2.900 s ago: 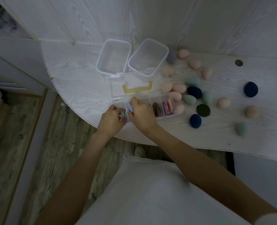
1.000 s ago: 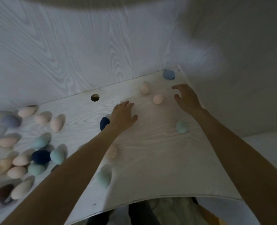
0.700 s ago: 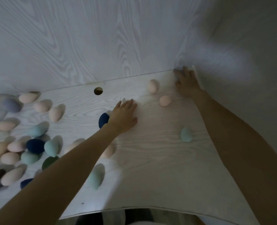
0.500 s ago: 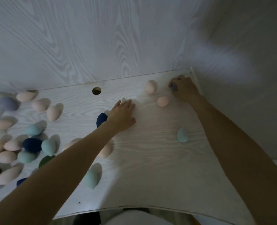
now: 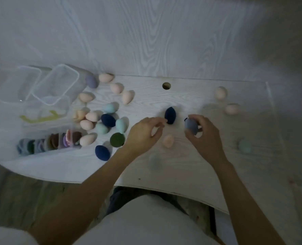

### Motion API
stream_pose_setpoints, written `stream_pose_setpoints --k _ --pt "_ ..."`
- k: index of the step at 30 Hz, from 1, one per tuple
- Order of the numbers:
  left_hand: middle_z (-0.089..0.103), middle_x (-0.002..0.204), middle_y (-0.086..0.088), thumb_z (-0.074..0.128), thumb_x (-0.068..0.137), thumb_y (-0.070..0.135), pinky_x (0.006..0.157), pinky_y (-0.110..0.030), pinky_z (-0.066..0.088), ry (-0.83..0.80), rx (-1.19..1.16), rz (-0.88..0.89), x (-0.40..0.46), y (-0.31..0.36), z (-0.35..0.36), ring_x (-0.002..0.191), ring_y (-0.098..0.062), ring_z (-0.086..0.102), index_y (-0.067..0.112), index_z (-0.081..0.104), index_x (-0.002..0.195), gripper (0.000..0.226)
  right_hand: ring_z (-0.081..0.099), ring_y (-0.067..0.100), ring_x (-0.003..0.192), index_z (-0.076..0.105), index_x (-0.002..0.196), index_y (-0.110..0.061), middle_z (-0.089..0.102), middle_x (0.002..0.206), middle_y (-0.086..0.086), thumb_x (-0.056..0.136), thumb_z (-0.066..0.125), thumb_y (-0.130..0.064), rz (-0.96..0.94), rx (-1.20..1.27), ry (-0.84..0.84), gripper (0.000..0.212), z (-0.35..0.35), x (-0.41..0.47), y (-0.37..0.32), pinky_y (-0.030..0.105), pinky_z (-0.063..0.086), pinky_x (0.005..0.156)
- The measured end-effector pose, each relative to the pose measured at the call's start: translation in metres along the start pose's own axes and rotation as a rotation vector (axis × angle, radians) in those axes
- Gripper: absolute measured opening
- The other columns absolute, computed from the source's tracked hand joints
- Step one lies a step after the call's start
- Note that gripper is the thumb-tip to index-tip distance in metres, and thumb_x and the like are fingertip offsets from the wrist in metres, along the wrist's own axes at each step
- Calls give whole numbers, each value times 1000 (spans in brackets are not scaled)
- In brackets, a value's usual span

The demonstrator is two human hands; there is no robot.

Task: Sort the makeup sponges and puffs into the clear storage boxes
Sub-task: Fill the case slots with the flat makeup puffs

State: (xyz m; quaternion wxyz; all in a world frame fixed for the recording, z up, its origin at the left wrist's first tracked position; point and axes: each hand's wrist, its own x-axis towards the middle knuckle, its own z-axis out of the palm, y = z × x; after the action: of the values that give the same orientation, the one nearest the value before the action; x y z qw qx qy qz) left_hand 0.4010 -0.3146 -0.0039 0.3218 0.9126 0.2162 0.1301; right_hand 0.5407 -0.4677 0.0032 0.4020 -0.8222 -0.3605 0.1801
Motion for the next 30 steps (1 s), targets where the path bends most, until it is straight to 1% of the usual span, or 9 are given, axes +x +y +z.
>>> stream_pose_setpoints --k 4,8,11,16,20,22,25,28,30 --pt "68 94 9 45 86 34 68 -15 41 74 13 -184 -91 -57 -48 83 -3 54 25 61 112 32 55 12 102 54 121 -21 53 117 -4 84 67 -21 52 123 -72 39 65 -15 -48 19 47 75" --pt "66 99 2 58 87 21 69 -23 41 251 95 -413 -144 -118 -99 87 -13 56 20 63 110 23 45 7 101 55 119 -18 47 114 -1 80 71 -16 -10 23 -132 42 115 -17 -94 5 34 74" --pt "64 110 -9 55 84 26 86 -38 45 356 174 -509 -167 -155 -135 104 -31 56 14 63 109 29 47 12 101 58 117 -19 49 114 4 79 70 -6 -31 15 -202 41 149 -20 -128 10 32 79" --pt "34 143 -24 61 77 24 108 -51 22 418 249 -779 -213 -212 -176 134 -43 26 9 47 132 59 49 14 113 53 130 -20 55 123 0 89 55 -1 -86 92 -334 45 219 -29 -185 18 38 90" --pt "28 149 -18 61 86 15 113 -43 24 411 3 -830 -232 -252 -204 138 -32 26 9 31 142 63 45 9 118 46 134 -26 47 137 0 92 52 -6 -106 119 -376 47 269 -30 -231 18 39 96" --pt "36 145 -15 58 89 14 108 -39 33 439 -77 -821 -237 -264 -215 130 -28 39 10 31 142 60 53 8 101 47 128 -20 55 124 5 90 57 -9 -105 118 -373 40 294 -28 -252 19 46 85" --pt "44 135 -12 57 88 11 95 -30 42 466 -131 -812 -243 -271 -221 112 -23 52 11 39 139 53 65 15 81 50 115 -15 68 98 9 86 65 -14 -31 132 -408 33 329 -27 -276 35 55 75" --pt "48 130 -11 57 87 8 90 -27 46 451 -166 -755 -253 -279 -222 104 -19 56 12 50 130 44 65 19 81 59 103 -7 70 90 9 83 69 -16 -64 27 -436 23 367 -31 -297 35 52 74" --pt "52 128 -8 57 89 9 80 -12 46 482 -248 -757 -257 -284 -224 98 -12 57 13 55 124 35 64 23 81 61 97 -6 70 88 10 85 67 -19 -105 -64 -450 18 390 -34 -309 28 45 66"
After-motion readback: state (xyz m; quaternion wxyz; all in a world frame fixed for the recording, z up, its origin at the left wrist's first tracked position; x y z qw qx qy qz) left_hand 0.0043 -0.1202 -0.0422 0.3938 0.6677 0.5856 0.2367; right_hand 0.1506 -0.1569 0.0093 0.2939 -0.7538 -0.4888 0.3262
